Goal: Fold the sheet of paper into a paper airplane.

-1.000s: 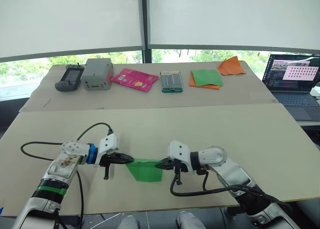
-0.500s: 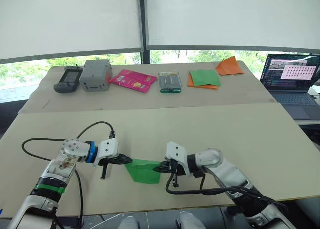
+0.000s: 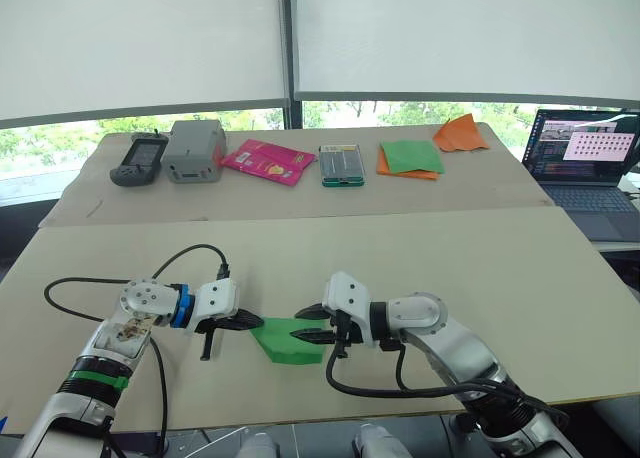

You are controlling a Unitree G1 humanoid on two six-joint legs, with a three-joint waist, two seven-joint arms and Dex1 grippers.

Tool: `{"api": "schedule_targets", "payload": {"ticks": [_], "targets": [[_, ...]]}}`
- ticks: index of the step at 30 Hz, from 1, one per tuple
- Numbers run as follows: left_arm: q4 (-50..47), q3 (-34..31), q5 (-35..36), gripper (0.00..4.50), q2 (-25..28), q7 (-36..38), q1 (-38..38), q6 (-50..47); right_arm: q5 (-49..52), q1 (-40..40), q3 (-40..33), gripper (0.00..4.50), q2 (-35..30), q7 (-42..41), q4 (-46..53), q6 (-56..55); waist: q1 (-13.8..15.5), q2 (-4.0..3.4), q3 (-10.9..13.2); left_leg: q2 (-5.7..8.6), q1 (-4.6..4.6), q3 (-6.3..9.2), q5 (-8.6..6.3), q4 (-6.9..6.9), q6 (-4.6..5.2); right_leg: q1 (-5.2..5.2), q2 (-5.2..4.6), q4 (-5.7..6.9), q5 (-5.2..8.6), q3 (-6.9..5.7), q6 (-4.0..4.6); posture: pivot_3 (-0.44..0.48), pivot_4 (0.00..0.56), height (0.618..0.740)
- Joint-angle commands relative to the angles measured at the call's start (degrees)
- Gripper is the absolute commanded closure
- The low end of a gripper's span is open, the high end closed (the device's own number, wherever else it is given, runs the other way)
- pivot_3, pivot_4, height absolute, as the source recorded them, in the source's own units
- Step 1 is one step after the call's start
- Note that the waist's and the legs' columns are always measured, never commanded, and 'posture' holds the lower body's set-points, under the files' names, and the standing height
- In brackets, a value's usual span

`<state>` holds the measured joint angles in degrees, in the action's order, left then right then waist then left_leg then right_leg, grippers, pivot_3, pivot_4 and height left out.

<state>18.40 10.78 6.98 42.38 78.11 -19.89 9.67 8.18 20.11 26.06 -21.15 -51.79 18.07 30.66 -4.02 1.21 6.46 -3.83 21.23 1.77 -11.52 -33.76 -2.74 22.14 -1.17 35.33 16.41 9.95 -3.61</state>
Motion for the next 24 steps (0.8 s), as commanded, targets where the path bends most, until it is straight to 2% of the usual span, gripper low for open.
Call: {"api": "schedule_targets", "payload": {"ticks": [1,5,14,20,24], "targets": [[1.12,1.37,-2.13,4.50,0.91,0.10,0.77,-0.72,0.72,0.02,0.24,3.14,0.49,0.93,1.05,0.52,0.00,0.00,0.00,0.00,0.00,0.00,0.00,0.00,0.00,0.00,0.00,0.00,0.00,0.00,0.00,0.000,0.150,0.740],[1.25,1.31,-2.13,4.50,0.91,0.06,0.51,-0.85,0.15,-0.39,1.23,4.37,-0.78,0.27,0.30,0.38,0.01,0.00,0.00,0.00,0.00,0.00,0.00,0.00,0.00,0.00,0.00,0.00,0.00,0.00,0.00,0.000,0.150,0.740],[1.41,1.50,-2.24,4.50,1.17,0.33,0.47,-0.97,-3.99,-1.43,3.89,4.44,-5.75,0.60,6.35,-4.71,0.02,0.00,0.00,0.00,0.00,0.00,0.00,0.00,0.00,0.02,0.00,-0.02,0.01,0.00,0.01,0.000,0.150,0.740],[0.50,1.48,-1.94,4.50,2.13,0.91,1.21,-1.34,-8.56,-3.23,5.62,2.62,-7.14,2.82,9.20,-8.28,0.02,0.01,0.00,0.00,0.00,0.00,0.00,0.02,-0.01,0.04,0.00,-0.05,0.01,0.00,0.01,0.000,0.150,0.740],[0.01,1.45,-1.67,4.50,2.63,1.17,1.72,-1.51,-9.95,-4.19,6.59,2.62,-7.44,3.14,9.13,-8.68,-0.05,0.02,-0.01,-0.01,0.00,-0.01,0.00,0.03,-0.01,0.04,0.00,-0.06,0.01,0.00,0.01,0.000,0.150,0.740]]}}
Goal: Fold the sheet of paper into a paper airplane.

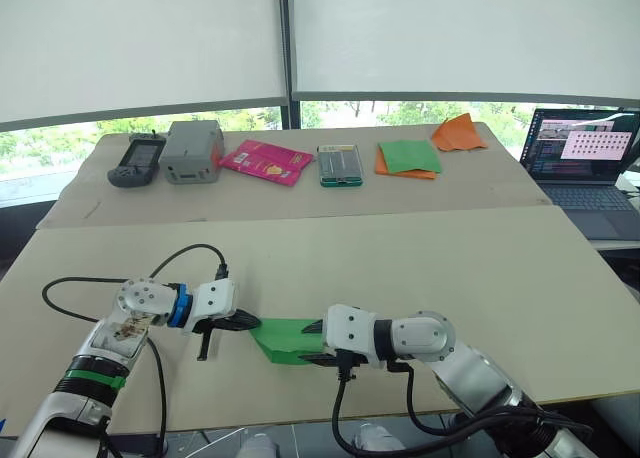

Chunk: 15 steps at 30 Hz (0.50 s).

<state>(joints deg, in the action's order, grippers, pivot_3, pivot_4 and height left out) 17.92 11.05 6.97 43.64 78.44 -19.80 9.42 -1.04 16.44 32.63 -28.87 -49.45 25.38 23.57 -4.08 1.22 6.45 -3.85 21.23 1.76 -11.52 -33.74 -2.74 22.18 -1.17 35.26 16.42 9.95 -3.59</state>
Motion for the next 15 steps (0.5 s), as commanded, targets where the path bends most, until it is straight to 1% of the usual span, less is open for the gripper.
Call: {"api": "schedule_targets", "payload": {"ticks": [1,4,10,13,15], "targets": [[0.26,1.16,-1.55,4.50,1.53,0.95,1.80,-1.36,-1.54,-0.65,0.45,2.62,0.35,1.19,1.19,-1.84,0.02,0.01,-0.01,0.00,0.00,0.00,0.00,0.01,0.00,0.00,0.00,0.00,0.00,0.00,0.00,0.000,0.150,0.740],[-0.12,1.19,-1.43,4.50,1.84,1.04,2.01,-1.58,-3.76,-1.23,1.92,2.62,0.42,1.82,-0.65,-2.87,0.04,0.02,-0.01,0.00,0.00,0.00,0.00,0.01,0.00,0.00,-0.01,-0.02,0.00,0.00,0.01,0.000,0.150,0.740],[-0.79,1.10,-1.27,4.50,2.17,1.08,2.41,-1.99,-6.55,-1.53,2.27,2.62,1.25,3.41,-3.53,-4.22,0.07,0.02,-0.01,0.00,0.00,-0.01,0.00,0.01,0.00,0.00,-0.01,-0.04,0.01,0.00,0.01,0.000,0.150,0.740],[-0.89,1.08,-1.30,4.50,2.19,1.02,2.42,-2.13,-5.68,-1.63,1.15,2.62,2.53,3.72,-3.89,-4.23,0.07,0.02,-0.01,0.00,0.00,-0.01,0.00,0.01,0.00,-0.01,-0.01,-0.05,0.01,0.00,0.01,0.000,0.150,0.740],[-0.85,1.05,-1.39,4.50,2.19,0.92,2.48,-2.01,-4.73,-1.68,0.42,3.14,3.54,3.85,-3.49,-3.60,0.05,0.01,-0.01,0.00,0.00,-0.01,0.00,0.01,0.00,0.00,-0.01,-0.05,0.01,0.00,0.01,0.000,0.150,0.740]]}}
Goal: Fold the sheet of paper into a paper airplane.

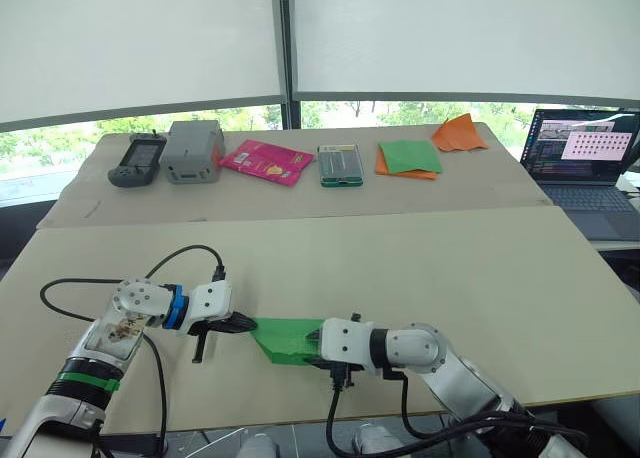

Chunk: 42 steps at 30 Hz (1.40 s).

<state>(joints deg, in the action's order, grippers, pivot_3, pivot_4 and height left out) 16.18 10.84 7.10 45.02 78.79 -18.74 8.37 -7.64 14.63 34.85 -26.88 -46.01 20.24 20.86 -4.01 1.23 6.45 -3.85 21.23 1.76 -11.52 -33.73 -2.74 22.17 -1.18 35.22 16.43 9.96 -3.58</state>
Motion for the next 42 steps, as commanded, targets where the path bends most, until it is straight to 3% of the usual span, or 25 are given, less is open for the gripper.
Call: {"api": "schedule_targets", "payload": {"ticks": [1,4,5,14,22,32,40,42], "targets": [[0.94,1.25,-1.58,4.50,0.78,0.49,1.40,-0.90,1.94,0.13,-1.90,3.43,1.79,0.29,1.79,-0.60,-0.02,-0.01,0.00,0.00,0.00,0.00,0.00,0.01,0.00,0.00,0.00,0.01,0.00,0.00,0.00,0.000,0.150,0.740],[1.09,1.28,-1.74,4.50,0.62,0.27,1.27,-0.81,2.25,0.47,-2.16,4.45,2.26,-0.50,1.72,-0.18,0.00,0.00,0.00,0.00,0.00,0.00,0.00,0.00,0.00,-0.01,0.00,0.00,0.00,0.00,0.00,0.000,0.150,0.740],[1.07,1.28,-1.75,4.50,0.58,0.22,1.27,-0.77,3.04,0.82,-2.26,4.48,2.49,-1.15,1.69,0.31,0.01,0.00,0.00,0.00,0.00,0.00,0.00,0.00,0.00,-0.01,0.00,0.00,0.00,0.00,0.00,0.000,0.150,0.740],[1.33,1.43,-2.10,4.50,0.31,-0.30,1.21,-0.14,9.88,7.08,-4.50,4.48,5.47,-6.30,-5.32,9.92,0.00,-0.01,-0.01,0.00,0.00,0.01,0.00,0.00,0.00,-0.01,0.00,0.02,0.00,0.00,0.00,0.000,0.150,0.740],[1.45,1.62,-2.19,4.50,-0.04,-0.66,1.17,0.21,14.20,15.53,-6.86,4.48,8.95,-8.05,-19.13,22.50,-0.06,-0.09,-0.09,0.00,-0.05,0.01,0.00,-0.01,0.01,-0.03,0.01,0.13,-0.01,0.00,0.00,0.000,0.150,0.740],[0.44,0.48,-1.31,4.50,0.11,-1.65,0.51,-1.88,13.86,13.67,-3.85,4.48,9.11,-7.91,-17.79,21.89,-0.09,-0.14,-0.27,0.00,-0.08,0.01,0.00,-0.01,0.01,0.00,0.02,0.24,0.01,0.00,0.02,0.000,0.150,0.740],[-5.96,-3.40,10.34,1.97,0.72,3.35,-4.88,-21.49,12.94,13.37,-3.42,4.50,9.70,-6.56,-18.42,21.27,-0.44,0.16,-0.21,-0.01,-0.06,0.05,0.00,-0.01,0.01,0.10,0.08,0.44,0.05,0.00,0.08,0.000,0.150,0.740],[-6.48,-3.32,11.22,1.97,0.57,4.17,-5.79,-23.29,12.74,13.48,-3.35,4.50,9.81,-6.38,-18.71,21.05,-0.79,0.16,-0.22,-0.01,-0.07,0.05,0.00,-0.01,0.01,0.10,0.08,0.44,0.06,0.00,0.08,0.000,0.150,0.740]]}}
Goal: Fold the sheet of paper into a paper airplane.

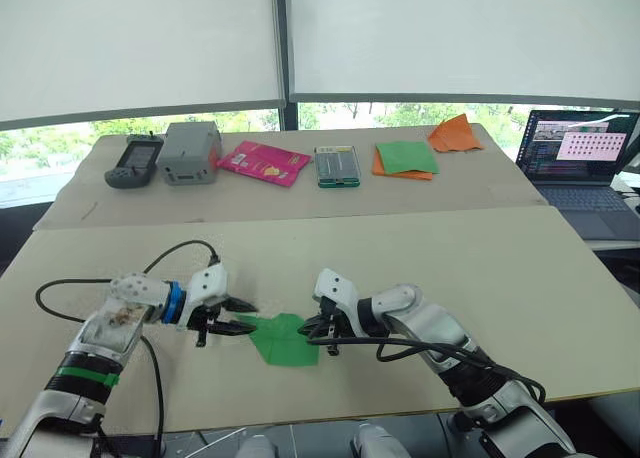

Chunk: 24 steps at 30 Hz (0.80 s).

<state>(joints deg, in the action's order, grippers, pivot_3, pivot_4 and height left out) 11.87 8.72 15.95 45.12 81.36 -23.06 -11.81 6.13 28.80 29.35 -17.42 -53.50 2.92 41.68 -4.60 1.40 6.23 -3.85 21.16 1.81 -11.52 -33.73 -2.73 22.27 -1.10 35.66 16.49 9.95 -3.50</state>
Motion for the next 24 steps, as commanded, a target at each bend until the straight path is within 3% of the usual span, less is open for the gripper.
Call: {"api": "schedule_targets", "payload": {"ticks": [1,9,24], "targets": [[-2.42,-1.27,2.73,1.97,0.08,1.59,-1.88,-3.69,-1.15,-0.74,2.18,4.50,0.40,1.21,-1.44,0.18,-0.45,-0.03,-0.01,0.00,-0.02,0.00,0.00,0.00,0.00,-0.02,0.00,0.00,0.01,0.00,0.01,0.000,0.150,0.740],[-2.89,-0.14,2.31,4.48,-1.35,2.92,-2.24,-2.93,-1.39,-0.61,2.14,4.50,0.30,1.85,-1.74,-0.16,-1.08,-0.04,0.00,0.00,-0.01,0.05,-0.04,0.02,0.07,-0.04,0.02,0.03,0.01,0.00,0.01,0.000,0.150,0.740],[1.55,3.75,-5.54,4.48,-2.28,0.91,0.14,8.12,-1.35,-0.48,2.41,4.50,0.29,2.54,-0.82,1.12,-1.07,-0.04,0.00,0.00,-0.02,0.07,-0.04,0.02,0.07,-0.03,0.02,0.02,0.03,0.00,0.04,0.000,0.150,0.740]]}}
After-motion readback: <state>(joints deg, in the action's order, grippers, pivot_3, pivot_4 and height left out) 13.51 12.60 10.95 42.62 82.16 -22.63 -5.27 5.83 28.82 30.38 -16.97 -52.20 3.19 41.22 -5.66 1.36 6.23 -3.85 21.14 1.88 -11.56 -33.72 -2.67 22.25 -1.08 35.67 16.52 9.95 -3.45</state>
